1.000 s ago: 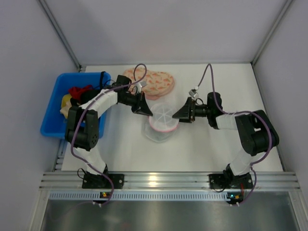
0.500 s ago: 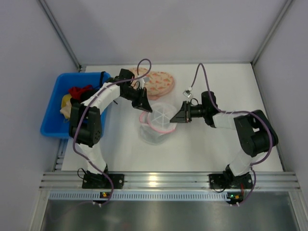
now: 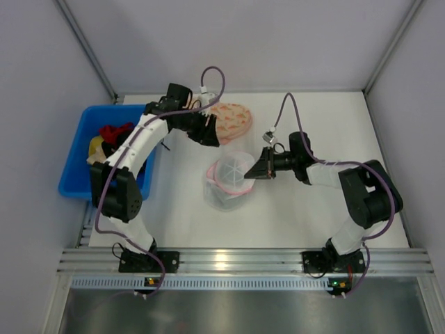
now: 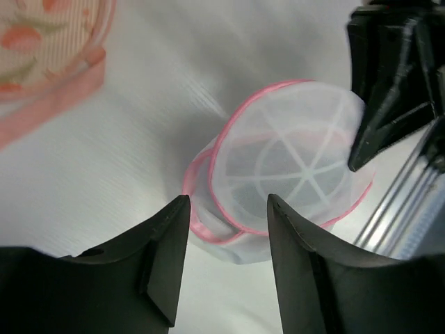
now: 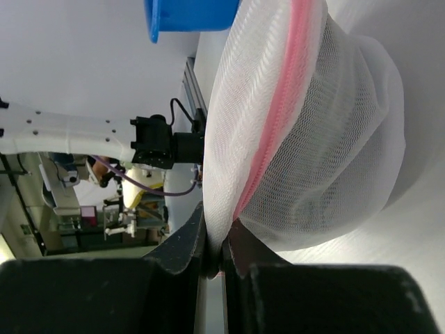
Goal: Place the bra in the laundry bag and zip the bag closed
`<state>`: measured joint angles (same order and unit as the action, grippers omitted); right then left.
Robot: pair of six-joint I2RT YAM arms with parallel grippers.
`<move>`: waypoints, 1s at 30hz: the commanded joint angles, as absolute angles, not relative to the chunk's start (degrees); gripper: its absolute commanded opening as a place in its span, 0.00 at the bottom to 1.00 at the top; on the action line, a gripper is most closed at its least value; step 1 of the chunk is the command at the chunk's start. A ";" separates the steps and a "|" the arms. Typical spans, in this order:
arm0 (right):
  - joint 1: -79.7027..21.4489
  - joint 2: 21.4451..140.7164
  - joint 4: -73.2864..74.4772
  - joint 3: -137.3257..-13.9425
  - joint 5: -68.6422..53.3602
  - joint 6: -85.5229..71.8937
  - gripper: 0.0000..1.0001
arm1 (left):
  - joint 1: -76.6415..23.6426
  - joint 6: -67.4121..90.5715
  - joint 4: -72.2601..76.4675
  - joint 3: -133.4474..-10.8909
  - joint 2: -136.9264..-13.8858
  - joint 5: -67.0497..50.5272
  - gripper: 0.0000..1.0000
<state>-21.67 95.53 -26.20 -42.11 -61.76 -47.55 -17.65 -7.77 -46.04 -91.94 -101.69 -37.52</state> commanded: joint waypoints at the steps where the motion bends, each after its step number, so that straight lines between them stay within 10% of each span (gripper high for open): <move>1: -23.47 95.62 -23.65 -45.26 -60.91 -49.57 0.00 | -25.47 -24.23 -45.26 -93.61 -91.16 -32.01 0.54; 13: -24.34 96.15 -21.10 -46.41 -60.38 -53.26 0.00 | -70.19 -54.31 -58.00 -91.92 -96.05 2.60 0.49; 30: -24.61 96.06 -20.04 -45.70 -60.21 -51.24 0.00 | -73.83 -54.76 -73.74 -111.80 -122.60 21.44 0.49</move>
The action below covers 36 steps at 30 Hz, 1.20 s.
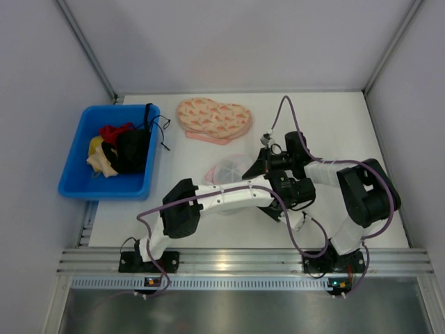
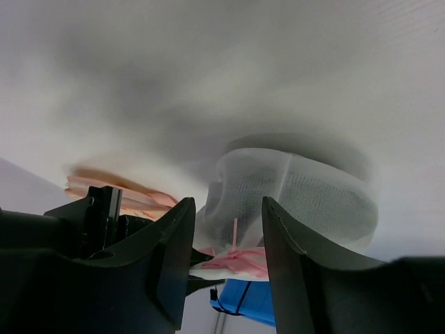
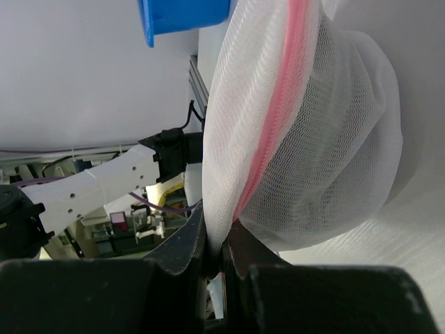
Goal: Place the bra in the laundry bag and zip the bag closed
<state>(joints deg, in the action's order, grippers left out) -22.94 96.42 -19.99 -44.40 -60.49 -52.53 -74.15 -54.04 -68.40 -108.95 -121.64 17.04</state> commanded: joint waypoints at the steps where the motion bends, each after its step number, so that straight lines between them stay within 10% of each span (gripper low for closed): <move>1: -24.78 95.98 -20.04 -45.79 -60.21 -51.24 0.00 | -73.57 -54.93 -73.74 -111.88 -122.96 21.88 0.49; 21: -25.66 96.50 -19.25 -46.05 -60.38 -50.01 0.00 | -70.31 -55.28 -77.34 -109.51 -123.58 24.35 0.44; 36: -25.66 97.47 -17.50 -47.81 -60.29 -48.00 0.00 | -70.57 -54.50 -81.55 -109.77 -123.22 21.02 0.00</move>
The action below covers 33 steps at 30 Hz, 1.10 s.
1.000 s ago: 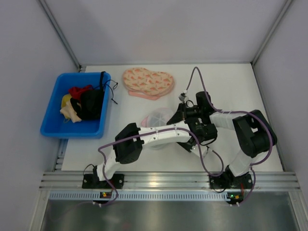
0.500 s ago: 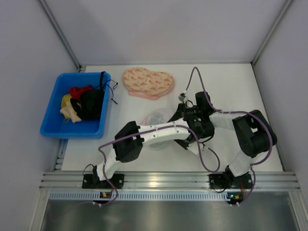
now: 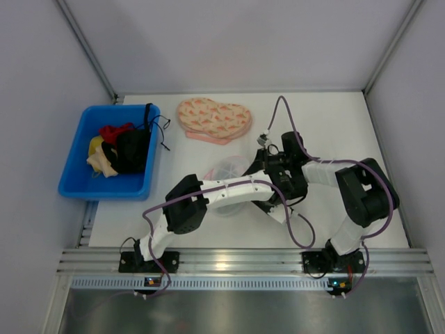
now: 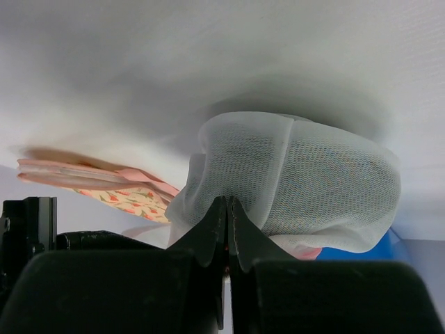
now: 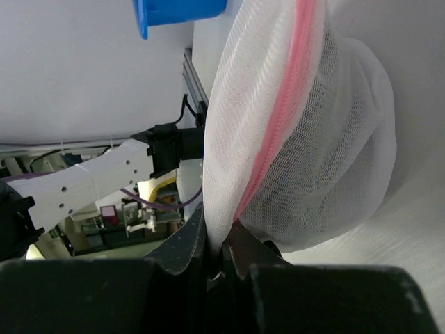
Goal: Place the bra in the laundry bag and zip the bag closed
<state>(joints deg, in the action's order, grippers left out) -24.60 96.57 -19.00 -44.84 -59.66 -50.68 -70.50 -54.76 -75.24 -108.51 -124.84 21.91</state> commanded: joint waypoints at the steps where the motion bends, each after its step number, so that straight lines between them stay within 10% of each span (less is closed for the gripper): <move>1: -25.66 97.64 -15.75 -48.68 -60.21 -47.12 0.00 | -70.84 -54.23 -81.91 -110.47 -123.14 20.57 0.00; 22: -24.61 103.36 -0.01 -62.57 -59.76 -31.20 0.00 | -79.10 -46.85 -82.27 -109.07 -118.48 12.57 0.00; 26: -24.52 103.10 14.04 -66.70 -60.21 -22.36 0.57 | -77.79 -45.88 -80.95 -110.47 -119.00 13.97 0.00; 33: -21.27 98.88 33.38 -69.08 -54.59 -10.73 0.76 | -76.12 -45.53 -78.40 -111.62 -119.79 16.70 0.00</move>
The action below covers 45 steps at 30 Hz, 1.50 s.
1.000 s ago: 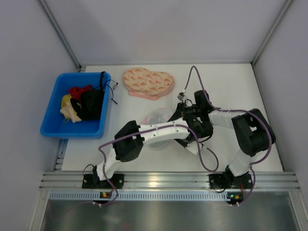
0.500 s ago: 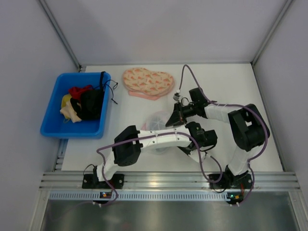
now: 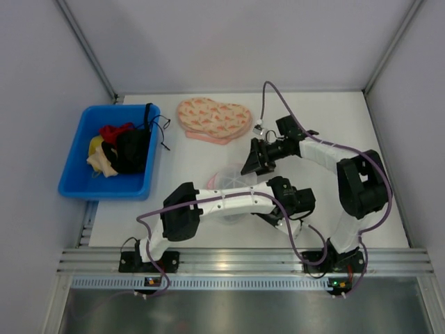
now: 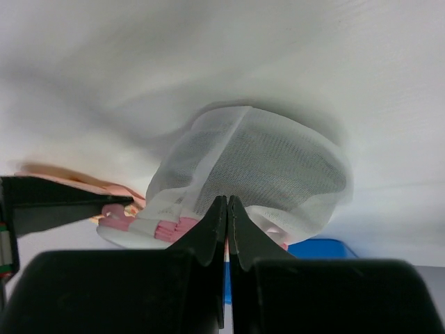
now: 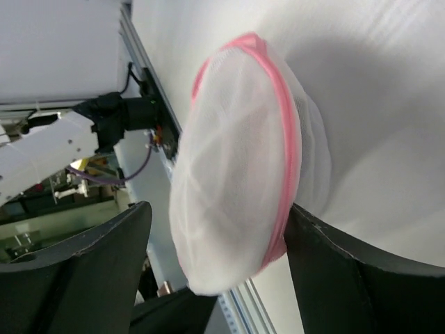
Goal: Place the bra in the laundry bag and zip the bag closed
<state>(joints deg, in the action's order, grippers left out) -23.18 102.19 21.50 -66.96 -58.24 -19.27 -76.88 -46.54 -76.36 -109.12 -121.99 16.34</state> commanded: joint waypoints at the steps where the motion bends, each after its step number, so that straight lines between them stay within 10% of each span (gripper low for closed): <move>1: -20.83 98.62 34.79 -68.82 -53.62 -10.03 0.75 | -76.03 -45.53 -77.79 -111.71 -119.97 17.40 0.00; 10: -16.44 94.93 39.20 -61.79 -54.39 -9.75 0.76 | -75.06 -44.74 -75.67 -112.67 -120.76 18.98 0.00; 31: -19.42 99.58 32.78 -63.01 -69.08 -16.87 0.00 | -75.06 -43.59 -73.21 -114.35 -122.61 18.72 0.00; 45: -18.02 105.37 30.06 -70.13 -64.51 -15.65 0.00 | -77.60 -39.82 -73.12 -108.72 -117.95 16.26 0.00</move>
